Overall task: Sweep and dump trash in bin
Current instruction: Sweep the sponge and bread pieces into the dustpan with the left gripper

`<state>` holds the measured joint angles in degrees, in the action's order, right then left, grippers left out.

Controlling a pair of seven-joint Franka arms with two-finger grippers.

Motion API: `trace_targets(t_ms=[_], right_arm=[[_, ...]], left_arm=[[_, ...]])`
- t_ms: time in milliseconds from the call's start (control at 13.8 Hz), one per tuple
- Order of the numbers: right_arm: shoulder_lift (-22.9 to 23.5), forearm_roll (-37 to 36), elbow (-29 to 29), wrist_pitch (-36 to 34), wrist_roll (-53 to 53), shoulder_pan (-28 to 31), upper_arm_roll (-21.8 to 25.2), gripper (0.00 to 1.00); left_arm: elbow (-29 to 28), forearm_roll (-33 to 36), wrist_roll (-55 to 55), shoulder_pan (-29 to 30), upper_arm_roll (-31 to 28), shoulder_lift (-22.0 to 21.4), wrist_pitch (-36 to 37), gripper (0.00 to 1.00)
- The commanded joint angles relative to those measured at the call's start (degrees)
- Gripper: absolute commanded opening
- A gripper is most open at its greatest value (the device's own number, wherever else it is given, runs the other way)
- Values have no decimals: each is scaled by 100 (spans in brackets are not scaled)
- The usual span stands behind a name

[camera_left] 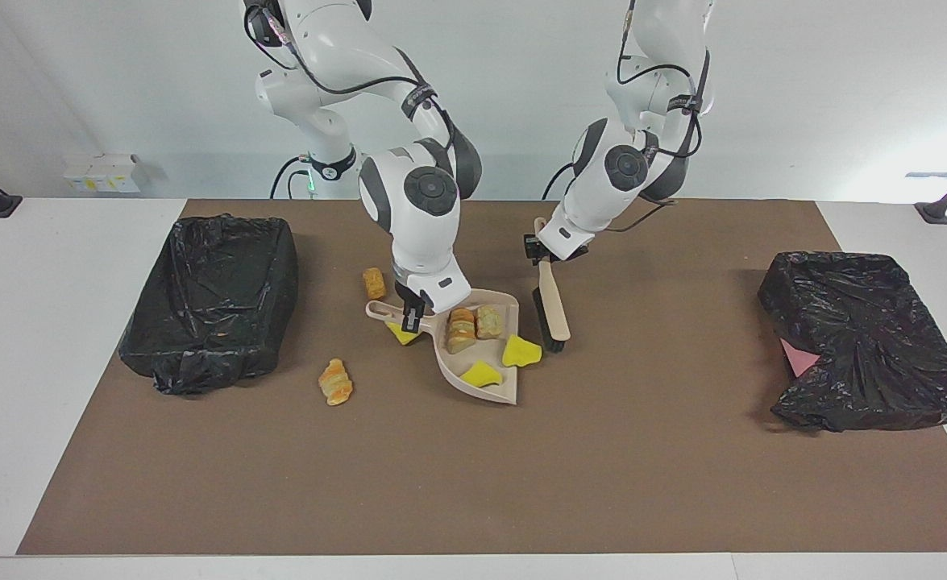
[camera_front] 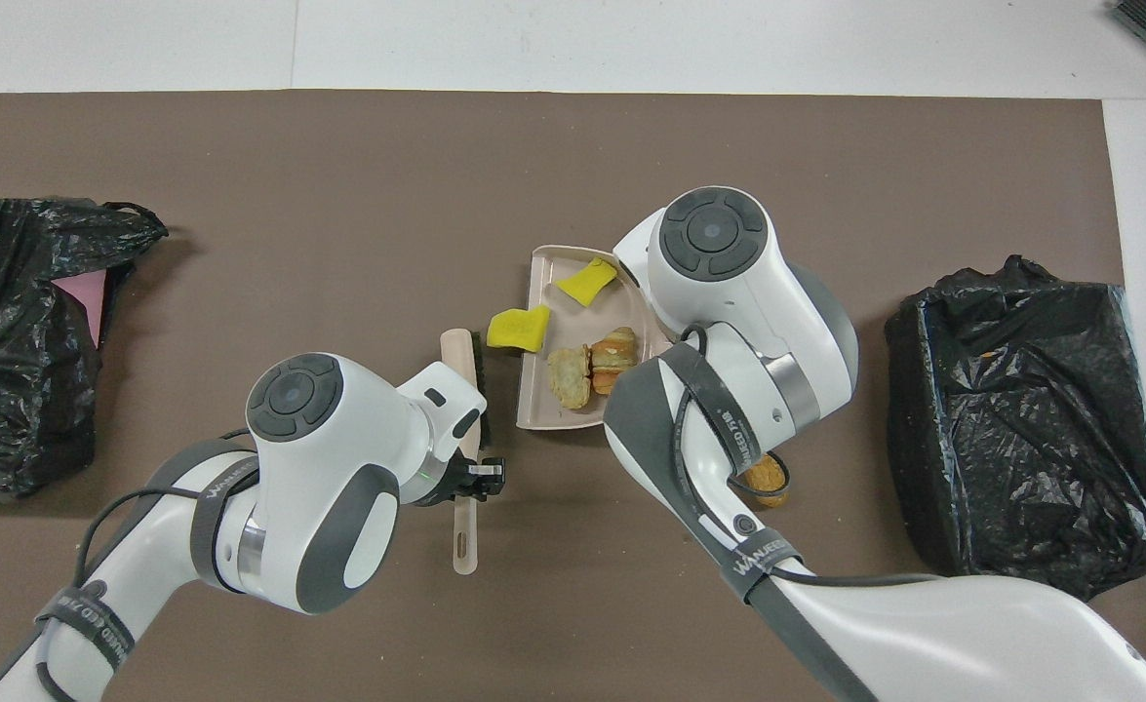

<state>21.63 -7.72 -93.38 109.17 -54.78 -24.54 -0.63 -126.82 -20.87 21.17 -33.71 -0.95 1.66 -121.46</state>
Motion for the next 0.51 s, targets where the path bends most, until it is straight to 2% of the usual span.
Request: trace_targets(t_ms=[0,217,434], right_arm=[[-132,244,-57,52,-260,177,-60,0],[-202,271,-57,60,-365,247,-60,0],[-290,665,-57,96,-1014,589,-60,0]], left_arm=[[-45,153,212,-65,7,-166,61,0],[-1,153,273,-223,16,-158,61,0],[-27,214,833,-416,25,-184,122,0]])
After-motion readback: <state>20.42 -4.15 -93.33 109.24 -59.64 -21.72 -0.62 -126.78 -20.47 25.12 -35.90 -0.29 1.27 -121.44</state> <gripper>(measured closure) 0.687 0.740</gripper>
